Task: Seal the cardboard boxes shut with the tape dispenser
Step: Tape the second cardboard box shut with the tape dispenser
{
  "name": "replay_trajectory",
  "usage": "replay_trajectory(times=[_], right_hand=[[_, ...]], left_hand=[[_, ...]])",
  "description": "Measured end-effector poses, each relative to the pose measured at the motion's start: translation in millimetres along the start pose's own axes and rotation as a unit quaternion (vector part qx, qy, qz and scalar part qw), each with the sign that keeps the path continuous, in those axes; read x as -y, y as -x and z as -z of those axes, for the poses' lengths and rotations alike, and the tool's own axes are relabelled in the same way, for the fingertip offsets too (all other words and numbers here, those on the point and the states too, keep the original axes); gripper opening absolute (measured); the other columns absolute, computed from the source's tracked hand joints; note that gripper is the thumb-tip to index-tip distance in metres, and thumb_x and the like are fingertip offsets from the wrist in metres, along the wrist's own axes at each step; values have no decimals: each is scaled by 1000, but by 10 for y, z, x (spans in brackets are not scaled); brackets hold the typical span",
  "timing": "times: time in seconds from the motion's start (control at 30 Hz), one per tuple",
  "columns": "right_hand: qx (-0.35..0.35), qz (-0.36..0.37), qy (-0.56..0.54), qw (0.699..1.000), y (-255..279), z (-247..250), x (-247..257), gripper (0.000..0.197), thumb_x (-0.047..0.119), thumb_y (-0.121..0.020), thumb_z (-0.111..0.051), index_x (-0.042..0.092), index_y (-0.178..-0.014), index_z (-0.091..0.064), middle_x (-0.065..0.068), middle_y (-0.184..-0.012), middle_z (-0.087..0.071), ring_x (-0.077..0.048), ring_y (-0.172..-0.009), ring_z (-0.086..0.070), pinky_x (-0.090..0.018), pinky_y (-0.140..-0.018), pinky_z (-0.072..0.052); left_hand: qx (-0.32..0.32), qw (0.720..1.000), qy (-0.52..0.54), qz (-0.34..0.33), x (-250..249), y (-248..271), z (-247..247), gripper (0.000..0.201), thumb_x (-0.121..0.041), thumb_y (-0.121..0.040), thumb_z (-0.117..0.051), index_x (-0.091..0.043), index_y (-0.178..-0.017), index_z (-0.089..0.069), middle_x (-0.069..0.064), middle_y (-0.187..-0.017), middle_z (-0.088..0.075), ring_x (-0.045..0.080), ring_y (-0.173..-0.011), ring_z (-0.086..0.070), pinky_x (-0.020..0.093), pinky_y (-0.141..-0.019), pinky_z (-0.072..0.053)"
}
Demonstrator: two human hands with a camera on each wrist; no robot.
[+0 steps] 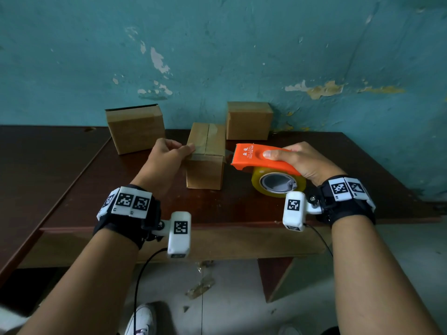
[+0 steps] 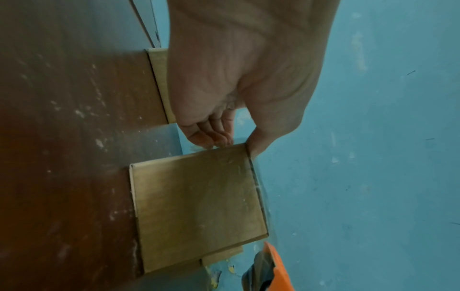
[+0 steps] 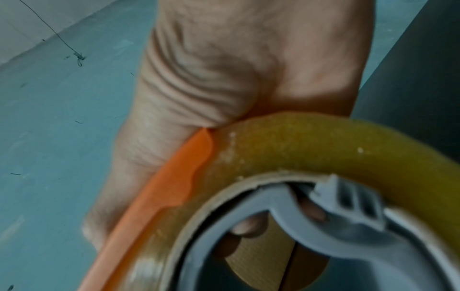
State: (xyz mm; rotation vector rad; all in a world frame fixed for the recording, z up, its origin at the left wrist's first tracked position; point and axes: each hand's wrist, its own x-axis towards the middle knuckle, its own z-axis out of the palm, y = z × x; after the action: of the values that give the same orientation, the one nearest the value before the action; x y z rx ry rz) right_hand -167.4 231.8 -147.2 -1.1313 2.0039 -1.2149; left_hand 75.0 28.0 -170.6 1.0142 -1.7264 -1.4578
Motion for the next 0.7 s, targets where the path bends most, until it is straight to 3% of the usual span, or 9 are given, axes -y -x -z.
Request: replay_trajectory(times=[0.17, 0.27, 0.33, 0.4, 0.47, 0.53, 0.63, 0.7], right_hand=[[-5, 5, -1, 1000, -21, -9, -13, 68, 61, -67, -80, 0, -97, -80, -18, -87, -80, -27, -74, -75, -37, -82, -56], [-6, 7, -2, 1000, -24, -13, -11, 68, 62, -67, -80, 0, -96, -80, -18, -86, -80, -27, -74, -75, -36, -82, -56], [-6, 6, -6, 1000, -18, -15, -7, 66, 61, -66, -80, 2, -94, -81, -17, -85, -80, -25, -72, -75, -34, -78, -57], [-7, 4, -13, 1000, -14, -12, -17, 64, 60, -67, -83, 2, -94, -81, -18, -85, -80, -25, -72, -75, -33, -77, -57], [-8, 2, -19, 1000, -14, -10, -32, 64, 59, -69, -87, 1, -96, -81, -18, -87, -80, -27, -73, -75, -35, -78, -57], [-16, 1, -27, 1000, -14, -2, -46, 65, 57, -67, -84, 0, -97, -80, -19, -87, -80, -27, -73, -75, -35, -79, -57], [-25, 1, -39, 999, -12, 16, -82, 60, 56, -67, -90, 3, -95, -82, -19, -87, -80, -24, -71, -74, -34, -79, -55], [-23, 1, -42, 999, -11, 30, -104, 63, 58, -66, -88, 3, -96, -82, -20, -89, -80, -26, -73, -75, -35, -80, -55]], left_hand=[[20, 999, 18, 34, -1, 25, 29, 45, -41, -99, -72, -12, -128, -55, 11, -120, -66, 20, -103, -65, 30, -80, -52], [15, 998, -47, 33, -16, 33, 55, 50, -50, -97, -71, -16, -130, -54, 5, -119, -66, 18, -101, -65, 30, -77, -50], [-14, 997, -71, -32, -35, 58, 49, 48, -44, -97, -73, -18, -133, -54, 1, -122, -65, 11, -101, -63, 26, -76, -50], [-45, 980, -110, -160, -27, 60, 23, 42, -27, -99, -75, -19, -135, -56, -1, -129, -64, 10, -113, -63, 27, -91, -54], [-32, 950, -169, -262, -11, 71, -30, 33, -11, -103, -66, -22, -134, -64, -2, -134, -66, 10, -121, -62, 26, -99, -54], [-7, 926, -215, -311, 1, 112, -98, 31, -8, -107, -56, -22, -131, -69, -3, -129, -71, 12, -118, -65, 29, -97, -56], [15, 891, -296, -345, 4, 181, -189, 36, -36, -104, -53, -21, -135, -65, 0, -127, -69, 16, -112, -64, 45, -93, -59], [29, 873, -350, -338, 28, 192, -210, 57, -58, -95, -57, -25, -141, -60, -2, -131, -62, 20, -118, -60, 44, -94, -56]])
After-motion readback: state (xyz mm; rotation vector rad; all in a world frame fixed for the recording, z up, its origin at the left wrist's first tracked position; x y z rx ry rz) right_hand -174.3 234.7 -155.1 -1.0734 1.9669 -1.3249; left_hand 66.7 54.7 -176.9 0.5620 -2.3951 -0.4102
